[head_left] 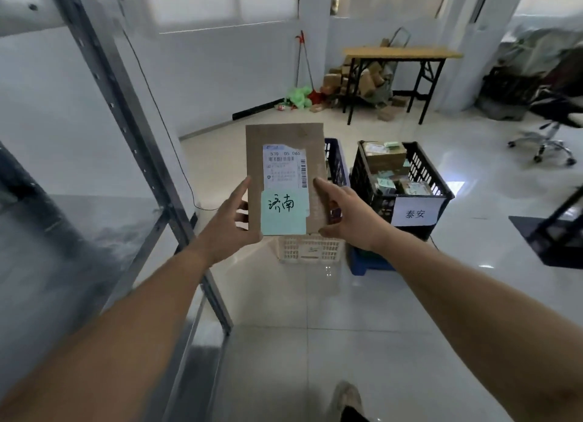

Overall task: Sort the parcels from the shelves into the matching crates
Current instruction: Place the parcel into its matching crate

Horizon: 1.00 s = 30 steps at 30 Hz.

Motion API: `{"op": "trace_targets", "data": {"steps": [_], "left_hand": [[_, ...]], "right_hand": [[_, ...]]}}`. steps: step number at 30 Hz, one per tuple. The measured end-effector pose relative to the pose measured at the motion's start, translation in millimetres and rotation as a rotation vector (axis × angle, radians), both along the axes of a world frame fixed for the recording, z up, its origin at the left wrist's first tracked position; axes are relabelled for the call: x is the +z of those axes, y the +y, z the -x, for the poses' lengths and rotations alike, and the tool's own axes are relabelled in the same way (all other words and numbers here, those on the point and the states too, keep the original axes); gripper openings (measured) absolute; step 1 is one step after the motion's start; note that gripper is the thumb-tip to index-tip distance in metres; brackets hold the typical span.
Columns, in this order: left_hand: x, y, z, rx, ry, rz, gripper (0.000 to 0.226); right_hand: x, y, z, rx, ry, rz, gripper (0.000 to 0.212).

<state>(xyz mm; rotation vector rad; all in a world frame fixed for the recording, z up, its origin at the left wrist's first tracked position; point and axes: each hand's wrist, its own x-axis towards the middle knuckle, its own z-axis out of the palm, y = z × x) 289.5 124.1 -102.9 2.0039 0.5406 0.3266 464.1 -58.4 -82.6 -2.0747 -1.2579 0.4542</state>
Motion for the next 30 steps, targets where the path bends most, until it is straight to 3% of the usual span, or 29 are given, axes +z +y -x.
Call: {"op": "trace_targets", "data": {"steps": [16, 30], "left_hand": [[-31.5, 39.9, -272.1, -0.068, 0.035, -0.012, 0.099], [-93.4, 155.3, -400.3, -0.034, 0.186, -0.005, 0.101]], "right_hand": [[-34.8, 33.9, -266.0, -0.041, 0.089, 0.08, 0.098], [-95.5, 157.8, -396.2, -0.01, 0.177, 0.213, 0.096]]}}
